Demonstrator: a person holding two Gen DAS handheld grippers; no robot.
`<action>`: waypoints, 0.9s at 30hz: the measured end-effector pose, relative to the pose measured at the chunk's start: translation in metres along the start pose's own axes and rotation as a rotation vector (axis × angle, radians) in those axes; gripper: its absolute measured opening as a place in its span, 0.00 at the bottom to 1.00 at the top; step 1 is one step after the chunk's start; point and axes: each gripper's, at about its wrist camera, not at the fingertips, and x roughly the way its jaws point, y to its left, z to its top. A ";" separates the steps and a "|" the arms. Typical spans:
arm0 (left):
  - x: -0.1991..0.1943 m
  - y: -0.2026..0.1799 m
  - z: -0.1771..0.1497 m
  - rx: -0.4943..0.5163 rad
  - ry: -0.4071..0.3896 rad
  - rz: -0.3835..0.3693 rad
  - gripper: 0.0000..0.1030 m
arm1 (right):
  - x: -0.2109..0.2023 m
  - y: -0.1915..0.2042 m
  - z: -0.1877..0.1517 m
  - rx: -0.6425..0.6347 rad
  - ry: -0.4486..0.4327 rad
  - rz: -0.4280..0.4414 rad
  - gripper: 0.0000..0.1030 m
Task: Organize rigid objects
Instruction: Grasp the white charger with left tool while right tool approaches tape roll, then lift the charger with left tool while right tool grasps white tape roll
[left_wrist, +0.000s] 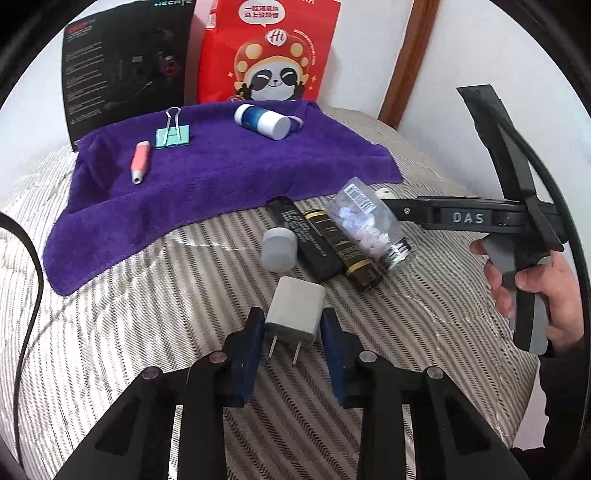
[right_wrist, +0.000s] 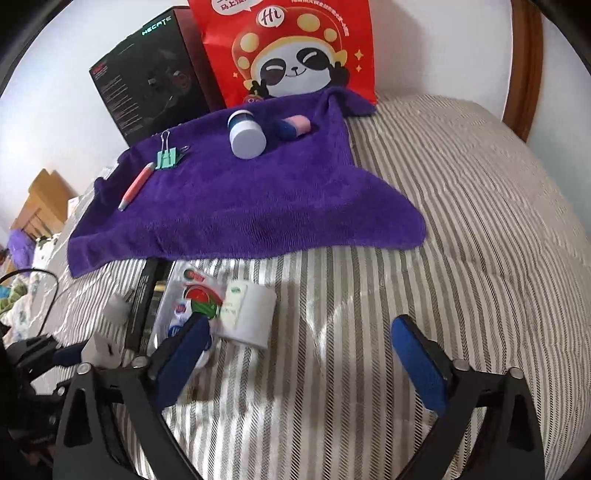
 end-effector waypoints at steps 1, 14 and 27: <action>0.000 0.001 0.000 -0.007 -0.002 -0.004 0.29 | 0.002 0.002 0.000 -0.005 0.000 -0.009 0.85; -0.009 0.009 -0.005 -0.053 -0.032 0.005 0.29 | 0.005 0.028 -0.008 -0.116 -0.050 -0.070 0.34; -0.018 0.017 -0.003 -0.084 -0.046 0.018 0.29 | -0.019 0.005 -0.008 -0.077 -0.031 0.034 0.29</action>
